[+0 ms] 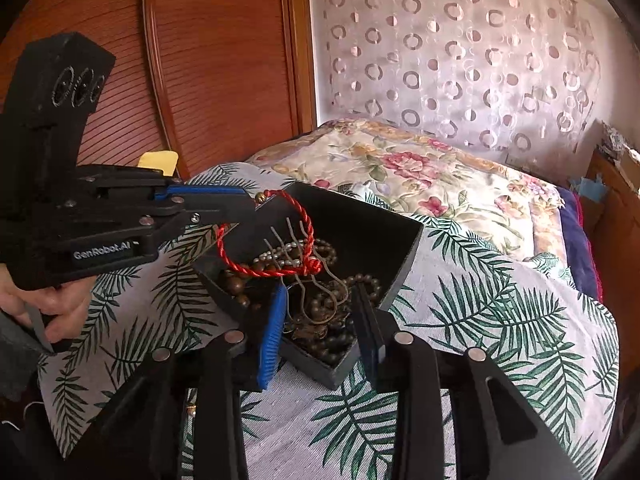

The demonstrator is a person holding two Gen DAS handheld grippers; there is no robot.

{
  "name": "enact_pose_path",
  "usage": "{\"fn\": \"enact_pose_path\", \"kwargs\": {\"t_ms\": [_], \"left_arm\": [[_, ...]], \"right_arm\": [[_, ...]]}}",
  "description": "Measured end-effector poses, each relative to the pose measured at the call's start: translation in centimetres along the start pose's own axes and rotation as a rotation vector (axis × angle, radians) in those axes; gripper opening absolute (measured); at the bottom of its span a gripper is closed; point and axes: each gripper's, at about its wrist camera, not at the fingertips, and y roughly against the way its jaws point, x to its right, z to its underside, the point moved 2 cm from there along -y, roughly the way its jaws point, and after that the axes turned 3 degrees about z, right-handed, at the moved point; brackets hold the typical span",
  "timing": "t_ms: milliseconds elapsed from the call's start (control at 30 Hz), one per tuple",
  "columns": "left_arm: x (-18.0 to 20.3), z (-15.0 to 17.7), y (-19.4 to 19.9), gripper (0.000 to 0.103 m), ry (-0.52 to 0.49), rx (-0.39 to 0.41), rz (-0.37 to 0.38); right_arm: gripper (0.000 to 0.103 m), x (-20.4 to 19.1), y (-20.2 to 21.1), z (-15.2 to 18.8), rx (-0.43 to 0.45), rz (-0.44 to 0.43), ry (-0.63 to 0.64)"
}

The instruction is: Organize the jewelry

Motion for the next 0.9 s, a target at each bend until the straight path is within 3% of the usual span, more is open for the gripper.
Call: {"fn": "enact_pose_path", "kwargs": {"t_ms": [333, 433, 500, 567, 667, 733, 800, 900], "left_arm": [[0.3, -0.2, -1.1, 0.008, -0.005, -0.021, -0.006], [0.3, -0.2, -1.0, 0.020, 0.000, -0.019, -0.003], [0.3, -0.1, -0.7, 0.033, 0.002, -0.011, -0.012], [0.3, 0.2, -0.5, 0.038, 0.005, -0.009, -0.017], [0.4, 0.8, 0.0, 0.060, 0.006, -0.005, -0.036], [0.4, 1.2, 0.3, 0.062, 0.007, -0.007, -0.047], [0.4, 1.8, 0.9, 0.080, 0.008, -0.005, -0.064], [0.5, 2.6, 1.9, 0.083, 0.015, 0.004, -0.060]], "right_arm": [[0.037, 0.5, 1.4, 0.5, 0.015, 0.009, -0.010], [0.037, 0.4, 1.7, 0.8, 0.012, 0.010, -0.014], [0.037, 0.3, 2.0, 1.1, 0.017, 0.015, -0.018], [0.037, 0.1, 2.4, 1.3, 0.020, 0.017, -0.022], [0.037, -0.1, 2.9, 1.7, 0.022, 0.019, -0.024], [0.037, -0.5, 3.2, 2.0, 0.024, 0.023, -0.024], [0.036, -0.9, 3.4, 2.3, 0.024, 0.025, -0.025], [0.036, -1.6, 3.9, 2.7, 0.025, 0.024, -0.024]]}}
